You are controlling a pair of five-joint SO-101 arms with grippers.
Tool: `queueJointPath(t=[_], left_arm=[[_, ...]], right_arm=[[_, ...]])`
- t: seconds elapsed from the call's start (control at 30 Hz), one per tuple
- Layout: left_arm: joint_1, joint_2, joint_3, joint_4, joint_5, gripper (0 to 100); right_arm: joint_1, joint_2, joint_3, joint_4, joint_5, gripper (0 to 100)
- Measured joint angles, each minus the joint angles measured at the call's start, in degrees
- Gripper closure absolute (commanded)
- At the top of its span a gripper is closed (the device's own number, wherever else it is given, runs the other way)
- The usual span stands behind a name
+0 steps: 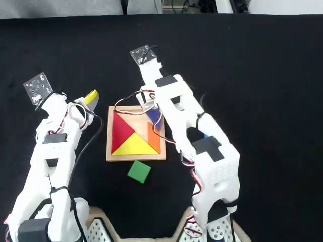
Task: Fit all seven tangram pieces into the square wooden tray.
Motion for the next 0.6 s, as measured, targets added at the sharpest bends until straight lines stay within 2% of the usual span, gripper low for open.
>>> queueJointPath(t=[0.6], left_arm=[[1.05,0.0,0.0,0.0,-0.44,68]], right_arm=[[-1.41,0.0,-0.18,2.2,0.26,98.7]])
